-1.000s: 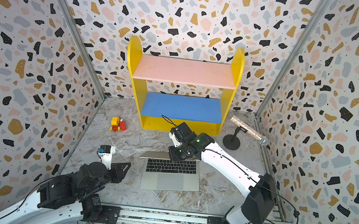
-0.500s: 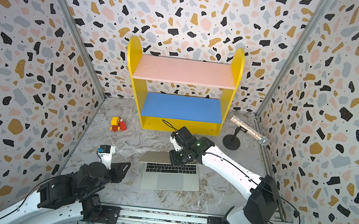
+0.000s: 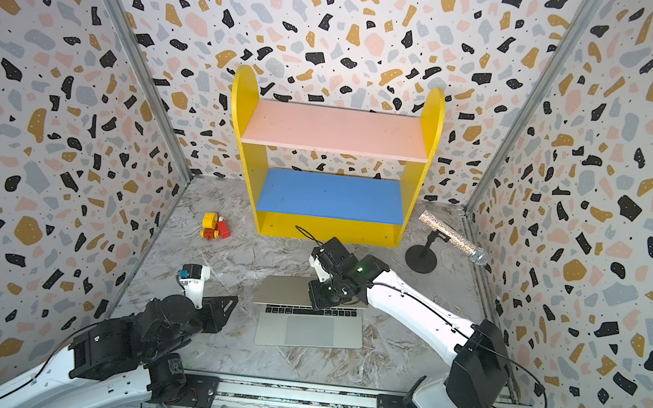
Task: Close the laptop lid and set it aside
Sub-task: Close the lid of the laptop.
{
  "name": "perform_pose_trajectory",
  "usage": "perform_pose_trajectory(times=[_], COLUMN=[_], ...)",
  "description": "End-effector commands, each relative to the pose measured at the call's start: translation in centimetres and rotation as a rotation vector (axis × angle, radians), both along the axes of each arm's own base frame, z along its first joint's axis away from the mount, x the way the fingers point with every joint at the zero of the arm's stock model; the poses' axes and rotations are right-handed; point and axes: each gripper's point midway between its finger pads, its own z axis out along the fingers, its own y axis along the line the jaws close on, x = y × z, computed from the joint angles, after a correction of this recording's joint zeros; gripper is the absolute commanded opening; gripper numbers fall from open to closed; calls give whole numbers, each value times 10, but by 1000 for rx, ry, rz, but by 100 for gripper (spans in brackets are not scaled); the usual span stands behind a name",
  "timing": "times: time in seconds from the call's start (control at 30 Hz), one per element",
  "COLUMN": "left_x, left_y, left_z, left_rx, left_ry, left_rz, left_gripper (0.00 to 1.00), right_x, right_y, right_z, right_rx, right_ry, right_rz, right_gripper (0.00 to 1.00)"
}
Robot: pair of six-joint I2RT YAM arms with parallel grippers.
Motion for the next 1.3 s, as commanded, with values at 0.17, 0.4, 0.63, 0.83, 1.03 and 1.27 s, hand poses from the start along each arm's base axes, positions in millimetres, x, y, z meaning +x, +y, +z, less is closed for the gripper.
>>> perform_pose_trajectory(times=[0.17, 0.4, 0.63, 0.83, 1.03, 1.27], left_x=[7, 9, 10, 12, 13, 13], left_y=[-4, -9, -13, -18, -20, -19], left_z=[20, 18, 18, 12, 5, 3], left_rx=[-29, -28, -26, -34, -37, -27], left_ry=[-44, -39, -39, -28, -18, -18], left_rz=[9, 2, -4, -5, -4, -3], left_gripper=[32, 32, 32, 31, 31, 31], right_x=[-23, -31, -35, -38, -41, -44], right_y=[-14, -16, -19, -21, -24, -21], right_z=[-12, -25, -35, -46, -57, -70], right_rx=[-52, -74, -92, -104, -126, -145], right_ry=[63, 88, 100, 113, 128, 153], right_rz=[12, 17, 16, 12, 13, 18], right_gripper=[7, 7, 6, 6, 6, 5])
